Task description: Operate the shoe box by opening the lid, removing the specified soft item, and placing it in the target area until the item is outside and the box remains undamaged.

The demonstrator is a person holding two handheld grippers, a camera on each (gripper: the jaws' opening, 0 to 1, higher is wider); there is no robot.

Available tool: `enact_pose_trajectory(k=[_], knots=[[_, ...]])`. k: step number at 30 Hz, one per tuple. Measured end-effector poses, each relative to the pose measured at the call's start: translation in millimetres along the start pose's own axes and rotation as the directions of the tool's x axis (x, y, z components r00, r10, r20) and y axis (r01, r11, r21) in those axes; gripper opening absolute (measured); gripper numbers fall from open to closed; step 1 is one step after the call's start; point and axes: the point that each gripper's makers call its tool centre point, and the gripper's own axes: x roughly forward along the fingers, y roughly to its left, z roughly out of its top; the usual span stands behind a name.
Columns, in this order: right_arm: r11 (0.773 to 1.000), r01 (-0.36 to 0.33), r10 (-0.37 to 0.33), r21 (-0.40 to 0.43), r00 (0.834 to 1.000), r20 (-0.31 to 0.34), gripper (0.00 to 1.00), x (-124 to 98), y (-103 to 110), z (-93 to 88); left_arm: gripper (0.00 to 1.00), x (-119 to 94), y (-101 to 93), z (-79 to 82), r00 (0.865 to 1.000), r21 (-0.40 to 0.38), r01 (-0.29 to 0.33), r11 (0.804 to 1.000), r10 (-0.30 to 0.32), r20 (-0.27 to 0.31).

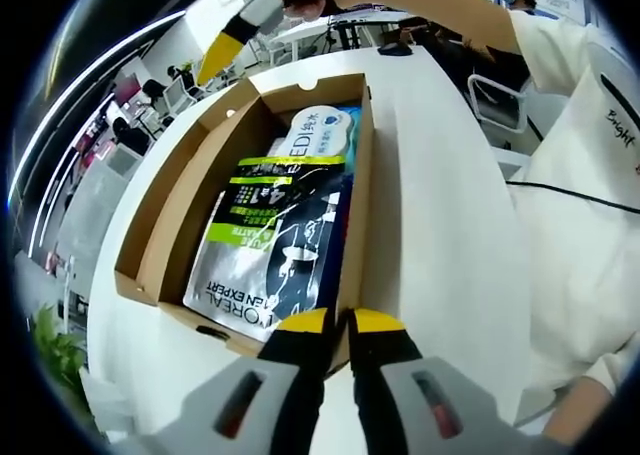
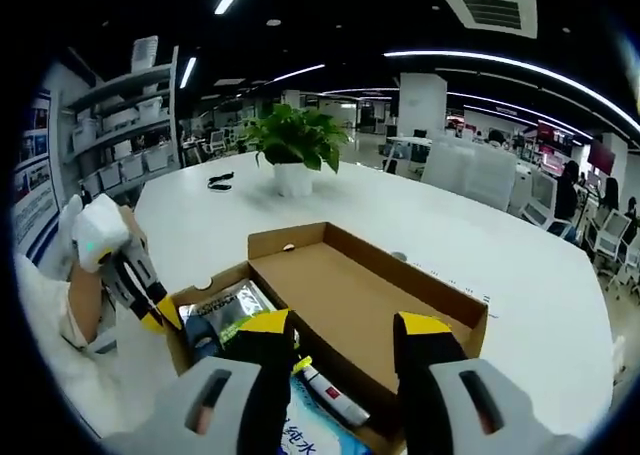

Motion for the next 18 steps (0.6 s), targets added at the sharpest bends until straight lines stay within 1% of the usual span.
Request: enact_pose_trajectory(k=[4,7,8,9,10,11,14,16,18], knots=[[1.000,-0.002,0.002,0.016,1.000,0.005,0.39,6,-1,-7.0,0.07,0,0.2,-0.3,1.000,0.000,-0.004,1.000,0.004,-0.006],[0.999,-0.031,0.031,0.036,1.000,-0.001,0.39,8,7,-13.5,0.07,0,0.0,-0.4,1.000,0.004,-0.007,1.000,0.007,-0.003],[0.999,-0.032,0.032,0.026,0.999,-0.018,0.39,9,12,-19.7,0.07,0,0.1,-0.5,1.000,0.004,-0.008,1.000,0.008,0.002],[0.999,-0.034,0.034,0.016,0.999,-0.024,0.39,9,13,-21.4,0.07,0,0.2,-0.3,1.000,0.007,-0.010,1.000,0.010,0.006],[0.999,-0.048,0.047,-0.014,0.998,-0.044,0.39,10,18,-25.9,0.07,0,-0.1,-0.4,1.000,0.022,-0.022,1.000,0.022,0.001],[0.999,-0.049,0.048,-0.015,0.997,-0.054,0.39,11,20,-28.1,0.07,0,-0.8,-0.4,1.000,0.028,-0.025,0.999,0.025,-0.003],[0.998,-0.050,0.049,-0.025,0.997,-0.055,0.39,12,25,-28.4,0.07,0,0.8,-0.2,1.000,0.007,-0.019,1.000,0.019,-0.013],[0.997,-0.069,0.068,-0.017,0.996,-0.058,0.39,13,30,-29.7,0.07,0,0.3,-0.5,1.000,0.005,-0.017,1.000,0.017,-0.015],[0.997,-0.080,0.078,-0.022,0.994,-0.073,0.39,16,35,-34.7,0.07,0,0.4,-0.6,1.000,0.003,-0.019,1.000,0.019,-0.017]])
